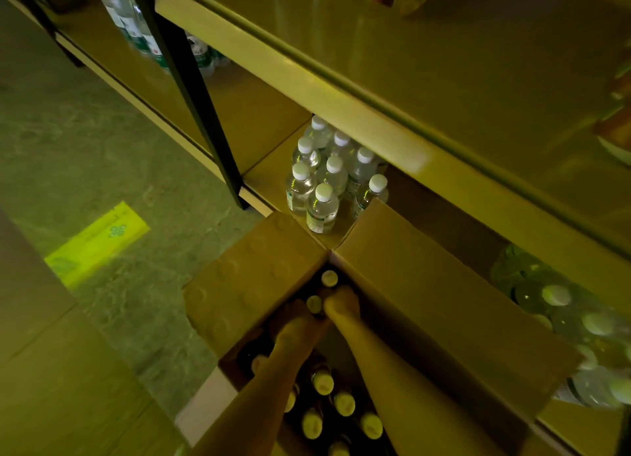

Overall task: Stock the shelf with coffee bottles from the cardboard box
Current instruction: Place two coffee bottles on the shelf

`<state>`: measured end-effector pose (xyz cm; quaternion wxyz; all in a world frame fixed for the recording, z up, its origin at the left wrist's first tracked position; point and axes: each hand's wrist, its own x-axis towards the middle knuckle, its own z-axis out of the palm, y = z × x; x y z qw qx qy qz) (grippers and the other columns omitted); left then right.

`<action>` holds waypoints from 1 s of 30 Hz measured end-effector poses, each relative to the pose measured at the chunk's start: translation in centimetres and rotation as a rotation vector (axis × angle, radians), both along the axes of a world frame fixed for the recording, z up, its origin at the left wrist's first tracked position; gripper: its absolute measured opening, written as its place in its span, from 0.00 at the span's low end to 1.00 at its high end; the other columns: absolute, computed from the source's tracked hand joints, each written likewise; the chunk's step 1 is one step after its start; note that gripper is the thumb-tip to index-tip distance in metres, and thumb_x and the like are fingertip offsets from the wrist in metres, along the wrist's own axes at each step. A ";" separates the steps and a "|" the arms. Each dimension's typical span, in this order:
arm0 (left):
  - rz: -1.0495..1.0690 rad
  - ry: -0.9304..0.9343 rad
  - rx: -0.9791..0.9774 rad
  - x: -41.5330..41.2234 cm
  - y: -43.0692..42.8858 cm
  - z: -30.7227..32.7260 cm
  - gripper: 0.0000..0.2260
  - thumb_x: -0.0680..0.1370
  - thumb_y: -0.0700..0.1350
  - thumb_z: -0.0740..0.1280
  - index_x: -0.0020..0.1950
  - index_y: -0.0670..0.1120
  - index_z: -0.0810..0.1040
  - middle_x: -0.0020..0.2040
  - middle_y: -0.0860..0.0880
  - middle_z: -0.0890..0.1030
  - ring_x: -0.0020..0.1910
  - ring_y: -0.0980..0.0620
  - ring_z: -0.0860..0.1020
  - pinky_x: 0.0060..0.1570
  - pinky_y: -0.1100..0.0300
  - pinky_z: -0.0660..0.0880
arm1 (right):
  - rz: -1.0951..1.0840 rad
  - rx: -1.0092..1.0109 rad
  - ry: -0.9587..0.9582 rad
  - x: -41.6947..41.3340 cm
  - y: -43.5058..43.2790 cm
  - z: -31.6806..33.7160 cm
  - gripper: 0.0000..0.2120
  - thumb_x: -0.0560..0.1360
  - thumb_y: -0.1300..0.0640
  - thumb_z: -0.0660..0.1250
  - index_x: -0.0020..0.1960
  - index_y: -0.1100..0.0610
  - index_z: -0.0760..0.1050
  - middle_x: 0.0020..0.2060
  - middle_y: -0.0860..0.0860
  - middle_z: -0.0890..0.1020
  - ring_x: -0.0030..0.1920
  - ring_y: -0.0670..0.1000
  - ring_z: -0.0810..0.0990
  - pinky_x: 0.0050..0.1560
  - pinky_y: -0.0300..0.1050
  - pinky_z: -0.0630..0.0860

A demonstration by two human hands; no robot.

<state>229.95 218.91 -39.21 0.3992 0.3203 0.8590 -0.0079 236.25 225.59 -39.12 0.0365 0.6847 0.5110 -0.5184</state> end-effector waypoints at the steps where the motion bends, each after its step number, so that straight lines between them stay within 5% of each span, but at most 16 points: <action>1: -0.044 0.031 0.004 0.1 -0.2 0.0 0.24 0.79 0.59 0.65 0.68 0.45 0.73 0.66 0.43 0.76 0.65 0.43 0.76 0.60 0.52 0.71 | 0.001 0.010 0.018 0.2 -0.2 0.1 0.11 0.81 0.50 0.60 0.51 0.57 0.77 0.42 0.52 0.78 0.38 0.53 0.75 0.33 0.44 0.69; 7: -0.148 0.081 0.053 -0.6 -1.8 1.0 0.21 0.77 0.59 0.62 0.63 0.48 0.74 0.62 0.46 0.78 0.61 0.44 0.77 0.58 0.53 0.72 | -0.007 0.066 0.085 3.3 -2.0 2.1 0.12 0.74 0.56 0.63 0.33 0.56 0.69 0.30 0.51 0.73 0.29 0.50 0.69 0.30 0.45 0.63; 10: -0.022 -0.018 0.192 -0.5 -2.4 3.3 0.10 0.71 0.54 0.67 0.45 0.48 0.76 0.43 0.48 0.81 0.45 0.44 0.81 0.43 0.53 0.77 | -0.007 0.162 0.128 5.3 -3.2 4.1 0.12 0.70 0.46 0.63 0.43 0.54 0.76 0.40 0.52 0.81 0.39 0.54 0.76 0.39 0.46 0.68; 13: -0.001 -0.041 0.360 -0.1 -2.8 6.5 0.11 0.72 0.55 0.70 0.37 0.49 0.75 0.34 0.51 0.78 0.32 0.53 0.75 0.32 0.59 0.69 | -0.066 0.238 0.188 7.3 -4.8 6.7 0.18 0.69 0.43 0.64 0.54 0.51 0.78 0.44 0.47 0.83 0.43 0.50 0.80 0.43 0.48 0.74; 17: -0.027 -0.140 0.539 0.5 -3.0 10.5 0.08 0.70 0.56 0.73 0.39 0.53 0.80 0.32 0.54 0.81 0.34 0.57 0.79 0.38 0.53 0.79 | -0.158 0.398 0.262 9.8 -6.9 10.3 0.22 0.67 0.39 0.69 0.59 0.43 0.79 0.48 0.41 0.83 0.49 0.41 0.81 0.51 0.44 0.80; 19: -0.048 -0.164 0.619 0.9 -3.0 12.7 0.07 0.68 0.56 0.76 0.39 0.55 0.81 0.32 0.56 0.82 0.35 0.58 0.80 0.38 0.52 0.80 | -0.173 0.485 0.272 10.9 -7.9 12.1 0.17 0.70 0.40 0.71 0.57 0.44 0.80 0.45 0.41 0.84 0.45 0.39 0.82 0.46 0.41 0.81; 25: -0.114 -0.282 0.836 2.4 -3.4 21.7 0.10 0.67 0.51 0.80 0.43 0.54 0.81 0.34 0.65 0.82 0.38 0.70 0.79 0.31 0.73 0.71 | -0.267 0.729 0.231 13.3 -10.4 19.8 0.08 0.72 0.44 0.74 0.43 0.47 0.77 0.34 0.43 0.81 0.34 0.42 0.81 0.32 0.36 0.75; 30: -0.169 -0.445 1.023 3.2 -3.8 28.7 0.17 0.66 0.50 0.80 0.52 0.56 0.82 0.45 0.59 0.85 0.46 0.66 0.81 0.41 0.71 0.73 | -0.338 0.944 0.238 15.1 -12.0 27.3 0.14 0.72 0.47 0.74 0.55 0.44 0.76 0.42 0.37 0.83 0.45 0.34 0.81 0.41 0.28 0.75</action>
